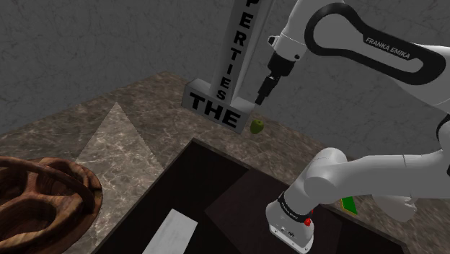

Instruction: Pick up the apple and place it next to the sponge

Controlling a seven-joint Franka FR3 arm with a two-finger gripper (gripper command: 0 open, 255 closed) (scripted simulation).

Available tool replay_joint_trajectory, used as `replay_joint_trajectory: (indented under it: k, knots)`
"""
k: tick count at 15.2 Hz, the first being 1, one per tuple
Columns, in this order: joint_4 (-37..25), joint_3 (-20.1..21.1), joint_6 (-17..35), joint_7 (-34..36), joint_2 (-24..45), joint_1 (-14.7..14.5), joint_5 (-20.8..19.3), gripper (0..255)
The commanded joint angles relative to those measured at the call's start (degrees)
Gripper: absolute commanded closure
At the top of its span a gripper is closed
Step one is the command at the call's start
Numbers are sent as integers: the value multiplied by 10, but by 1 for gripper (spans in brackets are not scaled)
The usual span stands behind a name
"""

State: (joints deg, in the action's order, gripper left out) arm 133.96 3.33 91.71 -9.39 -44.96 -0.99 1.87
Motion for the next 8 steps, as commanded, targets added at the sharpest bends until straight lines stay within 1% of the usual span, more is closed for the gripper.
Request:
replay_joint_trajectory:
  k: [1, 8]
  knots:
    - [0, 0, 0, 0, 0, 0, 0, 0]
    - [101, -79, 92, -114, -20, 15, -56, 0]
